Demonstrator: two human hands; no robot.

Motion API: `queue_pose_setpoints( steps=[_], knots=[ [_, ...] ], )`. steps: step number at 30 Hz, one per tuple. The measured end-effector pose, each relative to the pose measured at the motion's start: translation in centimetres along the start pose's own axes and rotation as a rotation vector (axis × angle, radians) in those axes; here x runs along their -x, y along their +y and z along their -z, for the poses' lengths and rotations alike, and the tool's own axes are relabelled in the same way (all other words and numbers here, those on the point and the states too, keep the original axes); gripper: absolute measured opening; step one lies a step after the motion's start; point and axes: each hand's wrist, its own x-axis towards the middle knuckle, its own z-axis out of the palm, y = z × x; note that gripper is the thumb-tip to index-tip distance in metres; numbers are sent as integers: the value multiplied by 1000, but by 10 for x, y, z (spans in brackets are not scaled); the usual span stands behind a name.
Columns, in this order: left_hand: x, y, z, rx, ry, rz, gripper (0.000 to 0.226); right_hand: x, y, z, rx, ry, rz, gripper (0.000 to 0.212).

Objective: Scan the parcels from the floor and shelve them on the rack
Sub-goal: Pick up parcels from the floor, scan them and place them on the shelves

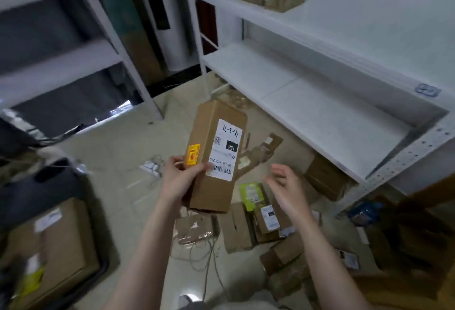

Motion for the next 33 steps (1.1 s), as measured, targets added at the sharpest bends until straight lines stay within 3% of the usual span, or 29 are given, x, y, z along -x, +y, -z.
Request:
queue_pose_setpoints(
  steps=[5, 9, 12, 17, 20, 26, 33],
  knots=[
    [-19, -16, 126, -425, 69, -206, 81, 3, -40, -102, 165, -67, 159, 87],
    [-32, -27, 203, -812, 39, -297, 87, 11, -71, -184, 377, -123, 337, 110],
    [-32, -28, 245, -1000, 33, -385, 86, 17, -87, -237, 590, -232, 478, 116],
    [-32, -42, 310, -1186, 82, -519, 77, 34, -88, -321, 776, -388, 563, 105],
    [-28, -60, 337, -1168, 198, -545, 76, 43, -87, -360, 781, -372, 536, 100],
    [-23, -84, 368, -832, 458, -351, 98, 39, -77, -406, 631, -433, 364, 94],
    [-53, -78, 368, -543, 472, -205, 101, 4, -77, -408, 173, -433, -38, 84]
  ],
)
